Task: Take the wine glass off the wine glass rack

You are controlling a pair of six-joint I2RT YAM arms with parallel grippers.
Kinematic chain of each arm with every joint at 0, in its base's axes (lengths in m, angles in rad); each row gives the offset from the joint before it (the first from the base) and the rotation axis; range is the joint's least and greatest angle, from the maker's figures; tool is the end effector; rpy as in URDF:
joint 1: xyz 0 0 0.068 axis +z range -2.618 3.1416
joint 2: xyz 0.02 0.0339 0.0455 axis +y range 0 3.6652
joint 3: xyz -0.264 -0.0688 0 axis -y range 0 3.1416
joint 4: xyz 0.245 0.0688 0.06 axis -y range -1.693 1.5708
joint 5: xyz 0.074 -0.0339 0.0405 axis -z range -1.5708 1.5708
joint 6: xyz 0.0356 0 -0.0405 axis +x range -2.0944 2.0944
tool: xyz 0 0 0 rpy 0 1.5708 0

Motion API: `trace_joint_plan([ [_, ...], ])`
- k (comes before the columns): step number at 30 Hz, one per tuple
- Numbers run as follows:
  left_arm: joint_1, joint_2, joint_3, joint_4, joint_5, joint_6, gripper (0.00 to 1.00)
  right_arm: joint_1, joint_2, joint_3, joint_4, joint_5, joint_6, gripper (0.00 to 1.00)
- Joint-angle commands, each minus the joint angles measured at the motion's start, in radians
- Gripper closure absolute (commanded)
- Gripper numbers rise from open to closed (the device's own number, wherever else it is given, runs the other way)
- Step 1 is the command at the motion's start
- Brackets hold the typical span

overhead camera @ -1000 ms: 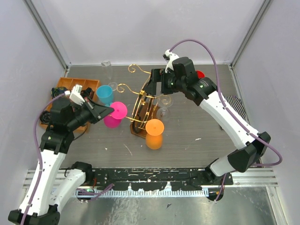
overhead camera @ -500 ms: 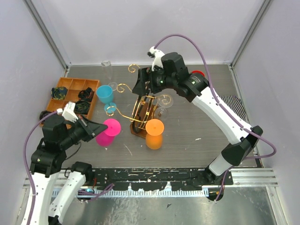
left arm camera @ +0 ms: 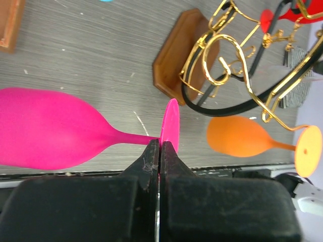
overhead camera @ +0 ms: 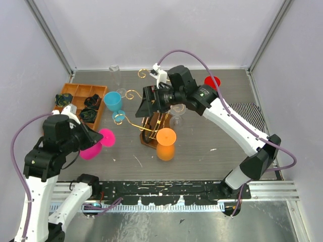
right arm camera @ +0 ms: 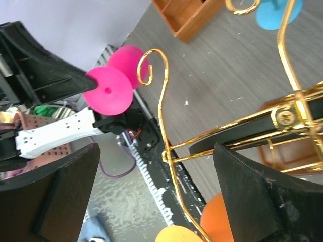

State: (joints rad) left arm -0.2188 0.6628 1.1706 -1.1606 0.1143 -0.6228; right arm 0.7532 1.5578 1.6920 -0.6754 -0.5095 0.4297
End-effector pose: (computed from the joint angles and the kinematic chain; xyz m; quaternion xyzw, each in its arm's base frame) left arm 0.0808 -0.0221 0.3811 -0.1548 0.8819 -0.2274 0.3828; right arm 0.2372 0.2462 0.4156 -0.2581 0.8113 0.4477 0.2732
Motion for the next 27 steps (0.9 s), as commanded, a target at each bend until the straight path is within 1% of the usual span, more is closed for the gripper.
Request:
trace_joint_plan([
  [1, 0.001, 0.02, 0.026, -0.005, -0.065, 0.061, 1.0, 0.007, -0.001, -0.048, 0.053, -0.058, 0.046, 0.0],
  [6, 0.002, 0.007, 0.003, 0.025, -0.052, 0.039, 1.0, 0.007, 0.035, -0.087, 0.056, 0.054, 0.039, 0.0],
  [14, 0.001, -0.006, -0.005, 0.03, -0.053, 0.033, 1.0, -0.017, 0.115, -0.027, 0.042, 0.238, 0.024, 0.0],
  [22, 0.001, -0.007, -0.015, 0.044, -0.049, 0.032, 1.0, -0.125, 0.191, 0.013, 0.079, 0.239, -0.039, 0.0],
  [27, 0.001, 0.001, -0.021, 0.055, -0.046, 0.044, 1.0, -0.19, 0.248, 0.073, 0.103, 0.195, -0.099, 0.0],
])
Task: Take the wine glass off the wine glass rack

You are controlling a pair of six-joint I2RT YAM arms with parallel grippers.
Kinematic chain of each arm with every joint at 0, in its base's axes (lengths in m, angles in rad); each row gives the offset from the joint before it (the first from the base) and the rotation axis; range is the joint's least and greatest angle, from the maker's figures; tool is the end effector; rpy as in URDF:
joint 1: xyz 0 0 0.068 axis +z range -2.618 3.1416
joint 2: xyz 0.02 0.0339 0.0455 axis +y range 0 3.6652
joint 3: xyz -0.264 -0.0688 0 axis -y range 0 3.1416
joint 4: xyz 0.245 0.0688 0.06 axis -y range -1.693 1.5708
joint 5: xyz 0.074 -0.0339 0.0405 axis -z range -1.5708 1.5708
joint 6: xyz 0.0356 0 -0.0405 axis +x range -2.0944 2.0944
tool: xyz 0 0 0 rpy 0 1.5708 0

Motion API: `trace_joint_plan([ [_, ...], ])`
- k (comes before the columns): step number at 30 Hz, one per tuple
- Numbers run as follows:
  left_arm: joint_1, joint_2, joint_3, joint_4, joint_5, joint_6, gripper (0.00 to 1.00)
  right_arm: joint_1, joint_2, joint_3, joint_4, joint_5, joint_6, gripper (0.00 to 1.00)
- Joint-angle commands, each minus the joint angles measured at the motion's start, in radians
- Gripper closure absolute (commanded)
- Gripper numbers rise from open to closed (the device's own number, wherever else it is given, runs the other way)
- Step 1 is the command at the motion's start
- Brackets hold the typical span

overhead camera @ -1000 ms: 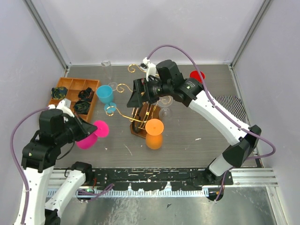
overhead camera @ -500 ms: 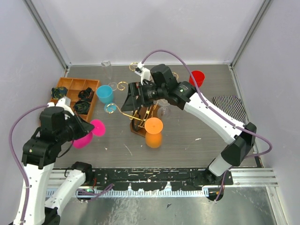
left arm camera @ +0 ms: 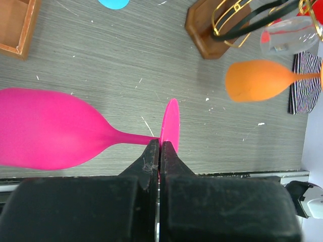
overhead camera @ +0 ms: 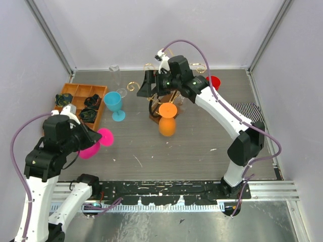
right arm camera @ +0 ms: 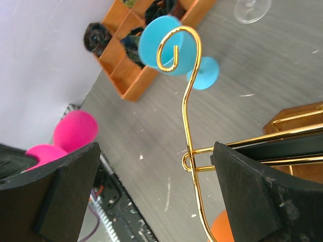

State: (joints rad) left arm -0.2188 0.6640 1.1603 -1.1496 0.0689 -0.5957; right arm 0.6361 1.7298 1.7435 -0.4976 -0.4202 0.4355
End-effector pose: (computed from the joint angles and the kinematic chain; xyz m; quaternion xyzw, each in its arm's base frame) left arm 0.0833 -0.0210 0.3791 -0.1529 0.8831 -0.2036 0.3941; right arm 0.3133 0.2494 0.3880 -0.1911 0.8221 0.4117 0.3437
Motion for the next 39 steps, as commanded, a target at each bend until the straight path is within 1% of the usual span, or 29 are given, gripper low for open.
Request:
trace_joint_plan([
  [1, 0.001, 0.003, -0.007, 0.046, 0.002, 0.026, 1.0, -0.078, 0.088, 0.041, -0.072, 0.095, -0.119, 0.0],
  [6, 0.001, 0.041, 0.048, 0.021, 0.007, 0.089, 1.0, -0.078, 0.128, 0.173, -0.063, 0.027, -0.174, 0.0],
  [9, 0.002, 0.059, 0.079, 0.013, 0.004, 0.118, 1.0, -0.066, 0.127, 0.233, -0.061, 0.021, -0.202, 0.0],
  [11, 0.002, 0.065, 0.092, 0.017, 0.02, 0.133, 1.0, -0.052, 0.126, 0.28, -0.089, 0.037, -0.211, 0.0],
  [14, 0.002, 0.059, 0.086, 0.075, 0.116, 0.146, 1.0, -0.021, 0.117, 0.339, -0.148, 0.075, -0.208, 0.0],
  [17, 0.002, 0.035, 0.049, 0.167, 0.224, 0.14, 1.0, 0.019, 0.077, 0.355, -0.178, 0.124, -0.186, 0.0],
  [21, 0.002, 0.012, 0.034, 0.25, 0.317, 0.159, 1.0, 0.062, 0.023, 0.37, -0.228, 0.174, -0.126, 0.0],
  [22, 0.001, 0.008, 0.031, 0.269, 0.34, 0.163, 1.0, 0.07, 0.022, 0.379, -0.253, 0.166, -0.11, 0.0],
  [24, 0.001, 0.002, 0.015, 0.313, 0.392, 0.174, 1.0, 0.074, 0.026, 0.378, -0.289, 0.085, -0.055, 0.0],
  [25, 0.001, -0.001, 0.004, 0.367, 0.424, 0.177, 1.0, 0.075, 0.027, 0.358, -0.288, 0.036, -0.012, 0.0],
  [27, 0.001, -0.01, -0.022, 0.436, 0.46, 0.185, 1.0, 0.074, 0.019, 0.291, -0.241, -0.073, 0.077, 0.0],
  [29, 0.001, -0.017, -0.047, 0.51, 0.504, 0.19, 1.0, 0.076, 0.003, 0.208, -0.15, -0.16, 0.177, 0.0],
  [30, 0.001, -0.02, -0.057, 0.546, 0.525, 0.192, 1.0, 0.078, -0.001, 0.177, -0.113, -0.187, 0.225, 0.0],
  [32, 0.001, -0.024, -0.07, 0.609, 0.561, 0.199, 1.0, 0.086, 0.001, 0.159, -0.091, -0.21, 0.288, 0.0],
  [34, 0.001, -0.018, -0.067, 0.636, 0.598, 0.221, 1.0, 0.088, 0.009, 0.156, -0.086, -0.242, 0.329, 0.0],
  [36, 0.002, -0.013, -0.053, 0.643, 0.634, 0.258, 1.0, 0.09, 0.026, 0.136, -0.047, -0.317, 0.396, 0.0],
  [39, 0.002, -0.004, -0.032, 0.617, 0.695, 0.338, 1.0, 0.096, 0.041, 0.093, 0.041, -0.388, 0.503, 0.0],
])
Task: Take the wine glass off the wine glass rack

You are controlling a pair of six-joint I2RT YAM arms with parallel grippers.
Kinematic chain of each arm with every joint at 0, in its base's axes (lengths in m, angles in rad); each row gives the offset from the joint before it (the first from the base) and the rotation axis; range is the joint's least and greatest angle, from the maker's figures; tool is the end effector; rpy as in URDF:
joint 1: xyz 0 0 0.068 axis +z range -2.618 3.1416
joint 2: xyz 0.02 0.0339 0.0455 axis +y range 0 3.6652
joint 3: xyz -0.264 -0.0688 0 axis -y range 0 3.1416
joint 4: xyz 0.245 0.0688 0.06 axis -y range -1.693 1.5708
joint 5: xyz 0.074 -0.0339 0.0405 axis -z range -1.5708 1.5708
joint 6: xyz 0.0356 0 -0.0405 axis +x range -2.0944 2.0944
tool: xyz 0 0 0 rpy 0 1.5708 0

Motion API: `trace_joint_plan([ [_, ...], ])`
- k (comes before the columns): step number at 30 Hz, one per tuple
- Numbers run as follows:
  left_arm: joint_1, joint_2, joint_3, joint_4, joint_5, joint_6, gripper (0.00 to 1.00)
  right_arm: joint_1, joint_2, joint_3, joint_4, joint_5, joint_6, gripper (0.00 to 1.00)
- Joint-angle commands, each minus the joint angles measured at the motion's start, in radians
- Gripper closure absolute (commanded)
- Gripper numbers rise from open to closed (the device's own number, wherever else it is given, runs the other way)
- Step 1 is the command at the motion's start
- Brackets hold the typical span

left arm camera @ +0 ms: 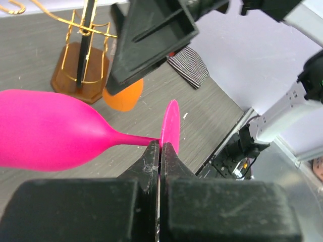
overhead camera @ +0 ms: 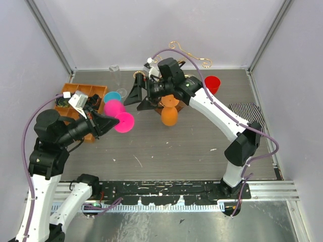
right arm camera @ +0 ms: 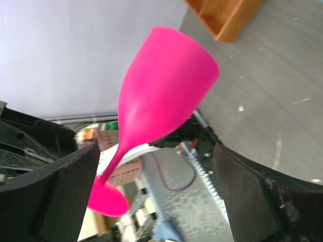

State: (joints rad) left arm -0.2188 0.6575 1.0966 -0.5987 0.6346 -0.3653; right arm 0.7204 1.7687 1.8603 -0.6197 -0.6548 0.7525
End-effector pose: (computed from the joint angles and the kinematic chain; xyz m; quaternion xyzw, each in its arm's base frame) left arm 0.1015 -0.0442 0.4170 0.1489 0.7361 -0.4048 0.5216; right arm 0.2853 0.2793 0.4030 -0.1470 0.8236 0.5233 0.1621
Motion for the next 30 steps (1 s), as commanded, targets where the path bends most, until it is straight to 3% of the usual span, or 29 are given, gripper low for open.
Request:
trace_joint_plan([
  [1, 0.002, 0.007, 0.037, 0.053, 0.144, 0.131, 1.0, 0.011, 0.007, -0.031, 0.188, -0.166, 0.221, 0.0],
  [5, 0.001, 0.008, 0.026, 0.024, 0.189, 0.216, 1.0, 0.016, 0.05, 0.005, 0.204, -0.171, 0.326, 0.0],
  [11, 0.001, -0.034, -0.041, 0.133, 0.191, 0.238, 1.0, 0.018, 0.123, 0.086, 0.174, -0.143, 0.433, 0.0],
  [25, 0.002, -0.052, -0.072, 0.126, 0.202, 0.32, 1.0, 0.07, 0.18, 0.075, 0.399, -0.174, 0.658, 0.0],
  [28, 0.001, -0.05, -0.079, 0.126, 0.205, 0.318, 1.0, 0.075, 0.178, 0.066, 0.428, -0.181, 0.674, 0.09],
  [30, 0.001, -0.052, -0.085, 0.13, 0.2, 0.32, 1.0, 0.076, 0.169, 0.05, 0.461, -0.179, 0.69, 0.2],
])
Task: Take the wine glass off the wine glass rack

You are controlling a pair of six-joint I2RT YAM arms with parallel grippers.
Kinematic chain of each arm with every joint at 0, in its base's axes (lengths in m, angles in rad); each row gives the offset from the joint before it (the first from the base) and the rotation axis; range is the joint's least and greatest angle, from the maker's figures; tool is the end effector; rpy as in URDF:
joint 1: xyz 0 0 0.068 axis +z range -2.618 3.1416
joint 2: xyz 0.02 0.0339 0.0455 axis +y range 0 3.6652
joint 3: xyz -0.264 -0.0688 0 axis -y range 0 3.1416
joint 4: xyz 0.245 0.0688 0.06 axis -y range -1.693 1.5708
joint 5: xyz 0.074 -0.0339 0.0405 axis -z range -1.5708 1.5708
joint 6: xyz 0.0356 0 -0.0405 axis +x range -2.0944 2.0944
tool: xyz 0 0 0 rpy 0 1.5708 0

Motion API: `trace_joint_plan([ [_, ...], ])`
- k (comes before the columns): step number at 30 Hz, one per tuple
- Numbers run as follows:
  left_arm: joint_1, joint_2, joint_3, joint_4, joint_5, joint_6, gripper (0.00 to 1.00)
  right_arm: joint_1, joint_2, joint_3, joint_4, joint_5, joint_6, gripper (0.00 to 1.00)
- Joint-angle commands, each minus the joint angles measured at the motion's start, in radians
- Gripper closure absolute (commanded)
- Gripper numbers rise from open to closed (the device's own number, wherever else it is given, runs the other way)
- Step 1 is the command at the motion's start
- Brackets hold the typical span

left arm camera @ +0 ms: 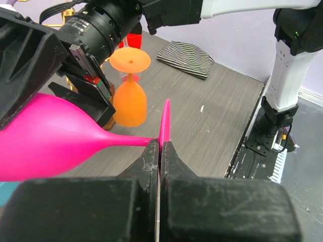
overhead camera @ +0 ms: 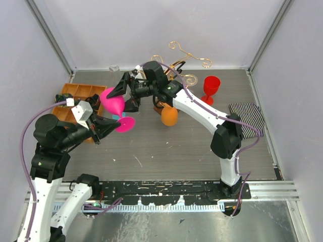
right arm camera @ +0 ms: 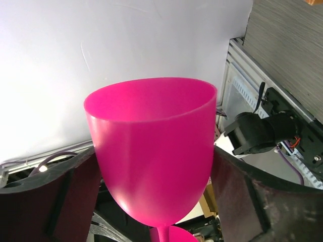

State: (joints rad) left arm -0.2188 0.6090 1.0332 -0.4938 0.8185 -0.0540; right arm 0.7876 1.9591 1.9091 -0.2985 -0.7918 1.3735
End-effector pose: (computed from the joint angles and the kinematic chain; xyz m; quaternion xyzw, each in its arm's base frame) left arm 0.0921 -0.0471 0.4132 0.3257 0.6463 -0.3734 0.5804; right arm 0.3071 0.3444 0.3717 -0.0064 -0.7873 -0.6158 0.0294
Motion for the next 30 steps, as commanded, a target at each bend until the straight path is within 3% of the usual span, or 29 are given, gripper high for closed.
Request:
trace_joint_plan([
  [1, 0.002, -0.006, -0.025, 0.028, 0.012, 0.009, 1.0, 0.009, -0.025, -0.01, 0.158, -0.044, 0.078, 0.25],
  [2, 0.001, -0.008, -0.027, 0.031, 0.007, 0.009, 1.0, 0.009, -0.029, -0.017, 0.169, -0.042, 0.082, 0.32],
  [3, 0.002, -0.011, -0.028, 0.034, -0.005, 0.006, 0.93, 0.01, -0.031, -0.021, 0.17, -0.037, 0.077, 0.37],
  [4, 0.002, -0.015, -0.031, 0.037, -0.012, 0.004, 0.82, 0.009, -0.033, -0.027, 0.172, -0.032, 0.073, 0.37],
  [7, 0.002, -0.022, -0.03, 0.038, -0.028, -0.001, 0.69, 0.01, -0.033, -0.043, 0.185, -0.026, 0.066, 0.37],
  [10, 0.001, -0.033, -0.025, 0.026, -0.053, -0.002, 0.41, 0.009, -0.034, -0.046, 0.189, -0.014, 0.056, 0.37],
  [14, 0.002, -0.066, -0.013, 0.006, -0.107, -0.009, 0.21, 0.009, -0.028, -0.023, 0.182, 0.017, 0.026, 0.39],
  [19, 0.001, -0.118, 0.019, -0.026, -0.19, -0.04, 0.06, 0.007, -0.008, 0.027, 0.124, 0.065, -0.049, 0.39],
  [23, 0.002, -0.141, 0.06, -0.089, -0.247, -0.053, 0.03, 0.008, 0.005, 0.103, -0.003, 0.197, -0.241, 0.39],
  [27, 0.001, -0.149, 0.085, -0.12, -0.293, -0.055, 0.03, 0.039, -0.053, 0.105, -0.096, 0.503, -0.546, 0.39],
  [30, 0.002, -0.157, 0.085, -0.127, -0.327, -0.057, 0.02, 0.106, -0.132, -0.042, -0.025, 0.775, -0.764, 0.4],
])
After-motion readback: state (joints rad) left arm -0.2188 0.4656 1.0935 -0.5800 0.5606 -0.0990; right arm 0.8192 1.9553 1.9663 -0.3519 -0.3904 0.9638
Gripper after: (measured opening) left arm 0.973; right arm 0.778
